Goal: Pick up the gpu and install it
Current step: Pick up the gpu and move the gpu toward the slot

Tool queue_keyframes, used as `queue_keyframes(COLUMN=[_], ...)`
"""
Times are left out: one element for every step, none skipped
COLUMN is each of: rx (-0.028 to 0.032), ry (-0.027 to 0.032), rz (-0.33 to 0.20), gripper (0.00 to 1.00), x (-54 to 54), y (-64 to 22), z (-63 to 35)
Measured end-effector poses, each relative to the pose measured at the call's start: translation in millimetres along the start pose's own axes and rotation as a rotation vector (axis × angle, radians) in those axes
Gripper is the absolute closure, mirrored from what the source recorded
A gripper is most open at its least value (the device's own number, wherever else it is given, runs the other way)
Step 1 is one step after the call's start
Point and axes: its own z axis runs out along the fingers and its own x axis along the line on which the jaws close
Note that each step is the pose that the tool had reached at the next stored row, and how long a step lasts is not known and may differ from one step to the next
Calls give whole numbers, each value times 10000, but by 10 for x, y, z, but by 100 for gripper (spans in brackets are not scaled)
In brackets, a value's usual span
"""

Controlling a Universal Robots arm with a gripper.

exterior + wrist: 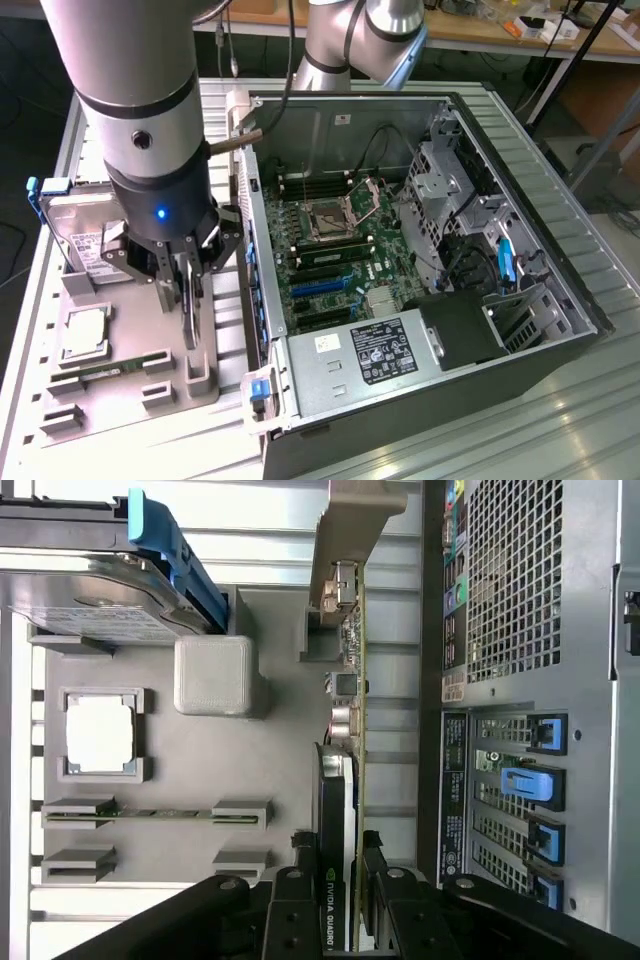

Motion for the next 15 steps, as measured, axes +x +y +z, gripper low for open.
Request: queue_keyframes(rx=[-1, -2, -4, -6, -6, -8, -7, -8, -7, -6, -8, -7, -7, -7, -7], ry=[1, 0, 1, 1, 1, -1, 1, 0, 1, 1, -1, 0, 0, 1, 0], rz=[0, 0, 0, 0, 1, 1, 1, 1, 0, 0, 0, 1, 1, 1, 0], gripper=[73, 73, 73, 73, 73, 73, 73, 73, 73, 73, 73, 73, 73, 73, 73], x=[-1, -2, -2, -4, -7, -9, -11, -13, -15, -17, -18, -19, -23, -25, -27], y=[1, 2, 4, 6, 11, 14, 16, 19, 22, 24, 26, 27, 33, 37, 39], z=[-28, -51, -79, -125, -228, -290, -338, -402, -460, -505, -538, -578, -702, -774, -817])
